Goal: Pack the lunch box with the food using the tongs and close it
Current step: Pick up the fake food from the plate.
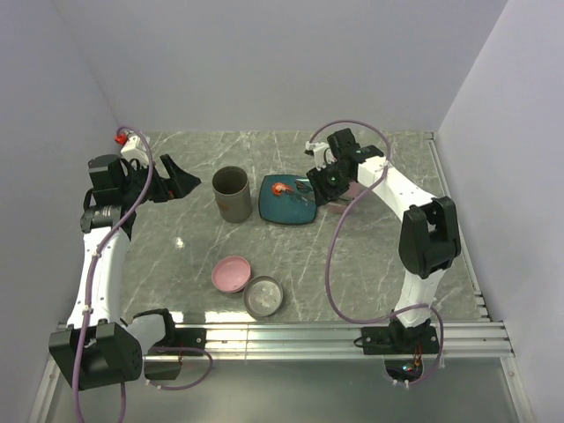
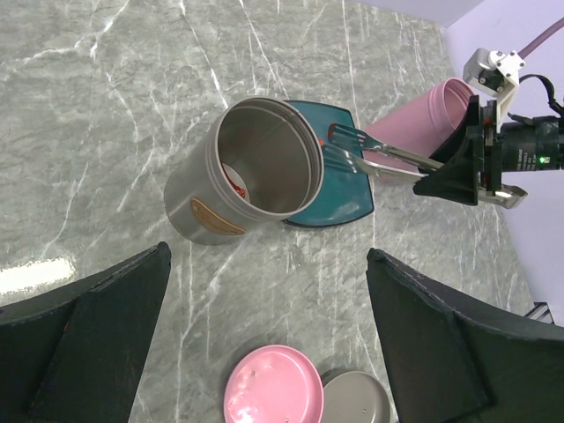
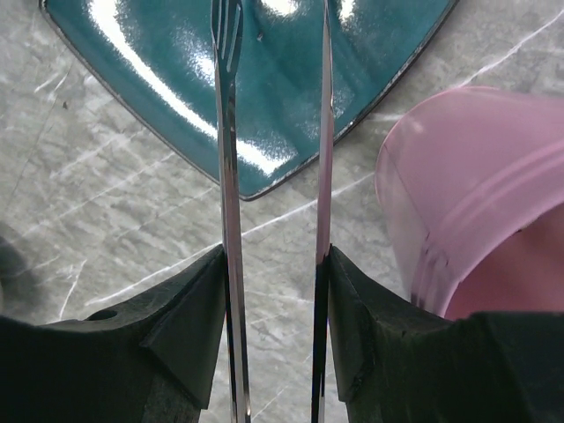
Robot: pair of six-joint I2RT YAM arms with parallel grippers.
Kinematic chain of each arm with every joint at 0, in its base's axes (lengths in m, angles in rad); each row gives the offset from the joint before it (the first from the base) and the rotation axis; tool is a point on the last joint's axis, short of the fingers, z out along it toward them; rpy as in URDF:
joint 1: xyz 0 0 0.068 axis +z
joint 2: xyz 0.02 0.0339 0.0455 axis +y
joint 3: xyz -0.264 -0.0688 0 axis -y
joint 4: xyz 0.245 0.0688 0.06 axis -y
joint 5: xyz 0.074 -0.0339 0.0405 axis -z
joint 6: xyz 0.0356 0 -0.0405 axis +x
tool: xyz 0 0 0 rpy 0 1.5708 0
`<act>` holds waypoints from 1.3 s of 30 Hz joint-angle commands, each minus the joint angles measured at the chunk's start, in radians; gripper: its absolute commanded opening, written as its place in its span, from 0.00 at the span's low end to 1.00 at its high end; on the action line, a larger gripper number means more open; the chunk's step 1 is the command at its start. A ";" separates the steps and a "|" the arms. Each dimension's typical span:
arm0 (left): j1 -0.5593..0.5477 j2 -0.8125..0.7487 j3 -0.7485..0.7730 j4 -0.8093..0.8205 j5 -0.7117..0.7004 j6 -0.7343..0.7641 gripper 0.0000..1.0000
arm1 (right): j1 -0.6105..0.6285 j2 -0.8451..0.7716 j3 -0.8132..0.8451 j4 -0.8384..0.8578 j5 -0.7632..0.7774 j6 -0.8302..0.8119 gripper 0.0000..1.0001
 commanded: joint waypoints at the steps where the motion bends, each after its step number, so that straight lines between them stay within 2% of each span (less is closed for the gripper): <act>1: 0.005 -0.001 0.032 0.027 0.001 0.012 0.99 | -0.002 0.016 0.061 0.049 0.013 -0.010 0.53; 17: 0.004 0.012 0.035 0.027 -0.004 0.013 0.99 | 0.013 0.090 0.086 0.085 0.009 0.000 0.49; 21: 0.004 0.018 0.042 0.022 -0.007 0.015 0.99 | 0.016 0.093 0.090 0.082 0.004 0.002 0.45; 30: 0.004 0.019 0.038 0.028 -0.004 0.010 0.99 | 0.014 0.004 0.070 0.054 -0.042 0.019 0.31; 39: 0.004 0.016 0.050 0.016 0.000 0.010 0.99 | 0.014 -0.111 0.061 0.007 -0.057 0.031 0.26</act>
